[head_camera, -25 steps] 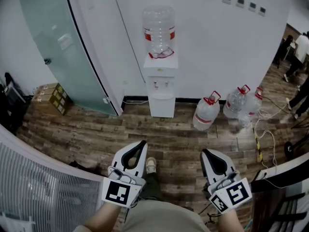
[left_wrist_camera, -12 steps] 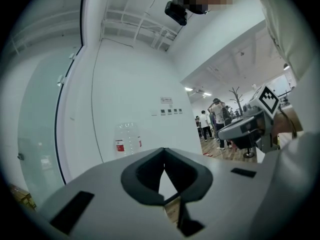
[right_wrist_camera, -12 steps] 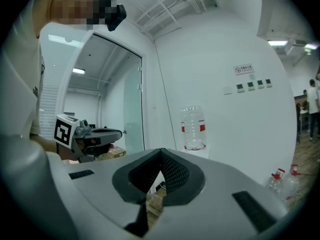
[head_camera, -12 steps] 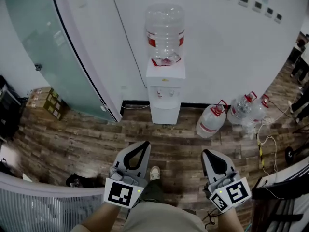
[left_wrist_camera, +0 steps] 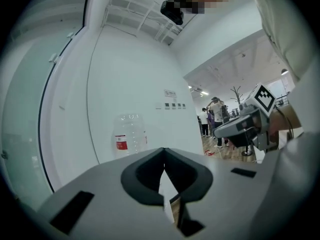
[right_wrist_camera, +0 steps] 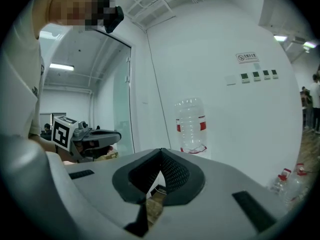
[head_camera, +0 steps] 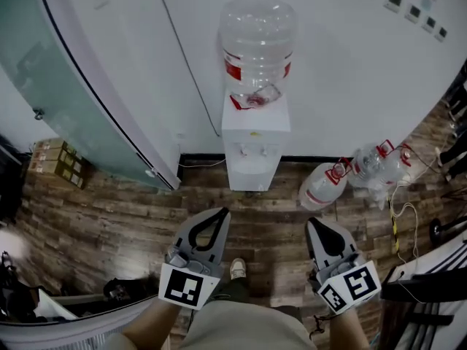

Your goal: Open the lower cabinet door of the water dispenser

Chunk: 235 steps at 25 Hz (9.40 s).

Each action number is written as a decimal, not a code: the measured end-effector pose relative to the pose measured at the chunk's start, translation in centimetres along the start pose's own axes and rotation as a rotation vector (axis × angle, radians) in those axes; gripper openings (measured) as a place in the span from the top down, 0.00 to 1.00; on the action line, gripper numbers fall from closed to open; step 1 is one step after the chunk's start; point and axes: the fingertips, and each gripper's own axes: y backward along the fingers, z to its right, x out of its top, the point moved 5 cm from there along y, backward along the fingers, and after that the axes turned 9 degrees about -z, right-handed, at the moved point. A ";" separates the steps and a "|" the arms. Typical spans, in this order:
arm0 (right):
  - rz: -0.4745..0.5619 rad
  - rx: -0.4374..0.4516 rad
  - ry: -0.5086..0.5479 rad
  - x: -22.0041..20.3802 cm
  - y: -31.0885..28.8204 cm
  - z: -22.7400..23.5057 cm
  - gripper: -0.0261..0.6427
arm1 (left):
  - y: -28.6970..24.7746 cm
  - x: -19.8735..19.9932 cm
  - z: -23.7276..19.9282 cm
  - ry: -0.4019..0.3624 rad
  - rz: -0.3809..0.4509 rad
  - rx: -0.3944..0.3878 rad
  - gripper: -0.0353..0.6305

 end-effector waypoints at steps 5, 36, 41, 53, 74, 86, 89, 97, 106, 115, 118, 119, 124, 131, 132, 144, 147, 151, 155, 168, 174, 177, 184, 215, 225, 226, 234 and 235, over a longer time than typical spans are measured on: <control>-0.012 -0.038 -0.007 1.0 -3.2 1.7 0.95 | -3.3 -0.3 -3.0 -0.009 -0.003 -0.027 0.94; 0.068 0.143 -0.137 0.9 -11.4 18.1 0.75 | -17.3 -2.6 -2.3 0.050 -0.036 0.114 0.94; 0.034 0.128 -0.086 -2.3 -15.4 20.7 0.59 | -20.5 -5.8 -2.4 0.074 -0.056 0.105 0.94; -0.056 0.083 -0.023 -15.1 -27.1 26.4 0.53 | -28.7 -18.5 -4.7 0.092 -0.098 0.115 0.94; -0.177 0.088 0.007 -42.8 -44.3 32.9 0.44 | -39.1 -44.0 -4.3 0.061 -0.111 0.092 0.94; -0.236 0.075 0.058 -54.3 -52.6 36.1 0.41 | -43.1 -55.1 -4.0 0.100 -0.108 0.100 0.94; -0.236 0.082 0.070 -55.8 -54.1 36.0 0.40 | -43.4 -57.2 -4.6 0.182 -0.126 0.102 0.94; -0.228 0.060 0.037 -57.5 -56.9 36.4 0.41 | -43.6 -61.0 -5.3 0.157 -0.158 0.113 0.94; -0.247 0.042 0.089 -57.4 -57.6 35.5 0.47 | -43.5 -61.7 -4.4 0.095 -0.167 0.105 0.94; -0.292 0.001 0.056 -57.7 -56.2 34.3 0.49 | -43.1 -60.5 -3.4 0.166 -0.170 0.079 0.94; -0.313 -0.003 0.054 -58.1 -55.1 33.5 0.51 | -42.6 -60.4 -3.2 0.183 -0.185 0.081 0.94; -0.326 -0.006 0.063 -58.2 -54.8 33.3 0.52 | -42.4 -60.4 -3.2 0.190 -0.192 0.080 0.94; -0.400 -0.016 0.191 -57.7 -54.4 32.9 0.52 | -40.9 -59.8 -2.9 0.192 -0.225 0.067 0.94; -0.481 0.039 0.197 -57.6 -53.1 32.0 0.56 | -39.1 -58.9 -3.7 0.251 -0.259 0.100 0.94; -0.491 0.044 0.195 -57.6 -52.8 31.8 0.57 | -38.8 -58.9 -3.8 0.249 -0.266 0.102 0.94; -0.687 0.174 0.300 -58.6 -49.6 26.0 0.67 | -33.6 -59.8 -5.0 0.285 -0.381 0.152 0.94; -0.702 0.223 0.281 -59.0 -49.1 23.1 0.67 | -32.1 -59.7 -4.9 0.311 -0.398 0.168 0.94; -0.709 0.283 0.205 -59.5 -48.1 18.7 0.67 | -29.5 -59.6 -4.5 0.326 -0.430 0.177 0.94; -0.711 0.329 0.153 -60.0 -47.7 14.8 0.67 | -26.7 -59.9 -4.3 0.327 -0.467 0.182 0.94; -0.729 0.465 0.116 -59.6 -51.5 2.5 0.68 | -18.6 -62.1 -8.2 0.385 -0.493 0.319 0.94; -0.709 0.545 0.137 -58.9 -53.6 -0.6 0.64 | -16.6 -63.2 -10.4 0.398 -0.504 0.356 0.94; -0.717 0.566 0.138 -58.5 -53.6 -0.8 0.61 | -15.9 -63.1 -11.2 0.395 -0.513 0.364 0.94; -0.709 0.475 0.057 -55.0 -50.5 2.0 0.71 | -15.4 -60.2 -11.0 0.384 -0.517 0.334 0.94; -0.390 0.185 -0.041 -21.2 -29.1 11.1 0.95 | -18.5 -28.2 -8.5 0.222 -0.398 0.130 0.94; -0.219 0.123 -0.013 -8.8 -21.9 12.5 0.95 | -17.1 -16.4 -7.4 0.197 -0.299 0.104 0.94; -0.206 0.120 -0.003 -7.7 -21.2 12.3 0.95 | -16.9 -15.4 -7.3 0.200 -0.296 0.107 0.94; -0.073 0.117 0.068 0.7 -15.7 10.9 0.95 | -15.1 -6.0 -6.6 0.157 -0.117 0.127 0.94; -0.054 0.114 0.078 1.8 -14.9 10.7 0.95 | -14.7 -4.8 -6.7 0.156 -0.085 0.135 0.94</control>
